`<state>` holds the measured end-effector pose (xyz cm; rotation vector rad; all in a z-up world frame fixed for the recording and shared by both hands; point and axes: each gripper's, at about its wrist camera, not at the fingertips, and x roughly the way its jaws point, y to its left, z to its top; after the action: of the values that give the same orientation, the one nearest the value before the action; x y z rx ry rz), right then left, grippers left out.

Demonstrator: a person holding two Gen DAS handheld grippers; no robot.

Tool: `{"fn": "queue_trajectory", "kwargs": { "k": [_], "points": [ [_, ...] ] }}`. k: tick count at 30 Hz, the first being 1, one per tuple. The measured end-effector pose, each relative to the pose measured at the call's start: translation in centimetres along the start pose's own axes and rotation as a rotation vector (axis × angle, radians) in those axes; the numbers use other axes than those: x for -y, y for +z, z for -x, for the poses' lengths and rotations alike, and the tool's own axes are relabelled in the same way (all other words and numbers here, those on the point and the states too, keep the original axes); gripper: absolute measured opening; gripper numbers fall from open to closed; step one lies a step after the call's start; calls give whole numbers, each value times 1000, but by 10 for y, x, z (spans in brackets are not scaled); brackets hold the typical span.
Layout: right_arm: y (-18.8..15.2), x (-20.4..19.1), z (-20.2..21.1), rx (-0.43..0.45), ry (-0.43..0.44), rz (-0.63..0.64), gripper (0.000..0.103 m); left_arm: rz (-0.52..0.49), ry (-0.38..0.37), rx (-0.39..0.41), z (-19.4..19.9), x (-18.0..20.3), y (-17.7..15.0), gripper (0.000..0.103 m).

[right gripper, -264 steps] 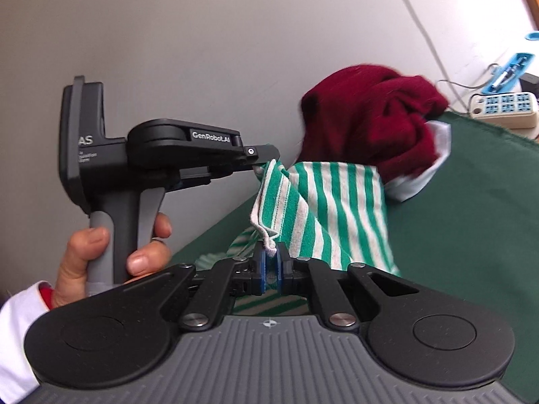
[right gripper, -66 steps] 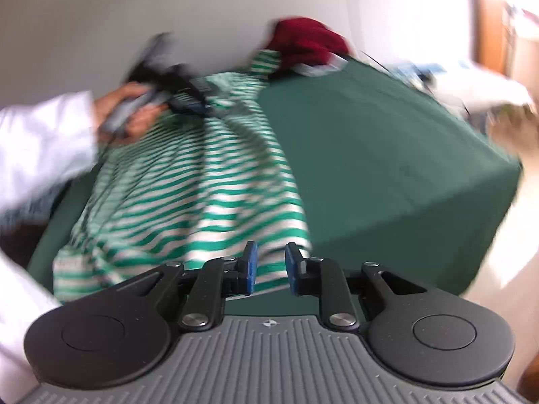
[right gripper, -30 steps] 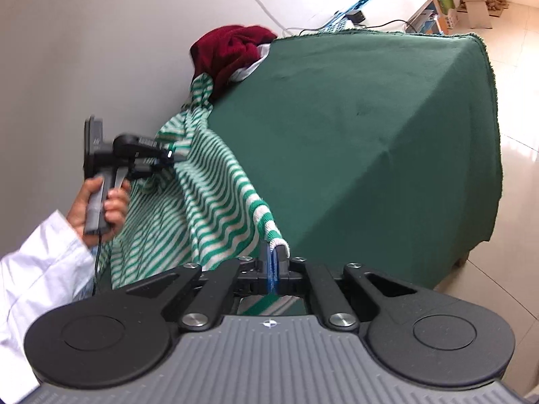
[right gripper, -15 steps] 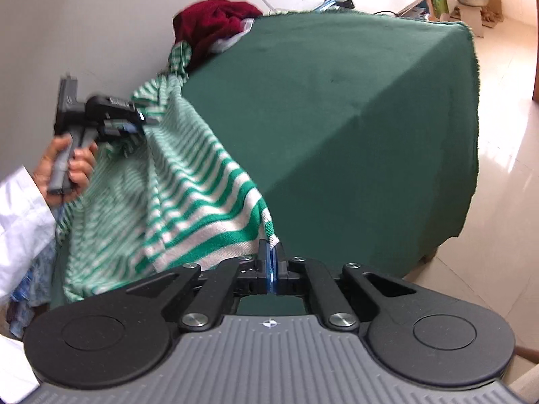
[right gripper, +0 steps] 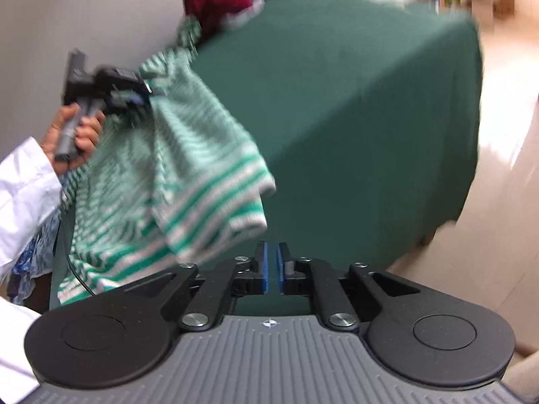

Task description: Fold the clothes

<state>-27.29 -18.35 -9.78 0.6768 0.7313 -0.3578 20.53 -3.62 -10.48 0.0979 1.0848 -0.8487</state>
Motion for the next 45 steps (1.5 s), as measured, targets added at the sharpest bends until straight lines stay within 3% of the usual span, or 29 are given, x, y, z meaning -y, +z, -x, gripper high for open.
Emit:
{"fn": "queue_trajectory", "kwargs": {
  "k": [2, 5, 9, 12, 13, 15, 19, 22, 24, 27, 29, 31, 34, 38, 43, 45],
  "points": [
    [4, -22, 18, 83, 55, 114, 9, -13, 6, 5, 0, 3, -1, 28],
    [7, -53, 4, 75, 106, 221, 18, -29, 17, 7, -1, 8, -1, 28],
    [-9, -71, -36, 58, 24, 344, 18, -52, 36, 9, -1, 12, -2, 28],
    [-15, -68, -43, 15, 44, 334, 18, -59, 44, 15, -1, 12, -3, 26],
    [-17, -68, -44, 2, 46, 340, 1, -64, 42, 14, -1, 13, -4, 23],
    [-18, -71, -40, -26, 59, 333, 0, -73, 37, 12, 0, 14, -5, 16],
    [-18, -72, -33, -78, 75, 337, 0, -97, 25, 7, 5, 17, -14, 14],
    [10, -66, -14, -58, 224, 236, 14, -108, 7, 17, 12, 16, -27, 14],
    [28, -71, -8, -8, 264, 233, 28, -115, -4, 24, 17, 16, -35, 14],
    [37, -84, -31, 38, 179, 274, 29, -106, -13, 33, 21, 14, -42, 14],
    [39, -82, -55, -38, 123, 260, 16, -95, -15, 36, 23, 13, -44, 14],
    [38, -76, -68, -130, 147, 254, 13, -93, 2, 36, 27, 11, -48, 16],
    [58, -81, -65, -145, 177, 343, 13, -59, 22, 84, 41, -1, -57, 18],
    [124, -87, -71, -48, 258, 357, 20, 94, 46, 171, 66, -38, -60, 24],
    [184, -113, -129, -52, 304, 553, 22, 304, 170, 216, 71, -79, -49, 29],
    [203, -125, -153, -55, 350, 619, 22, 391, 126, 224, 67, -88, -49, 38]
  ]
}}
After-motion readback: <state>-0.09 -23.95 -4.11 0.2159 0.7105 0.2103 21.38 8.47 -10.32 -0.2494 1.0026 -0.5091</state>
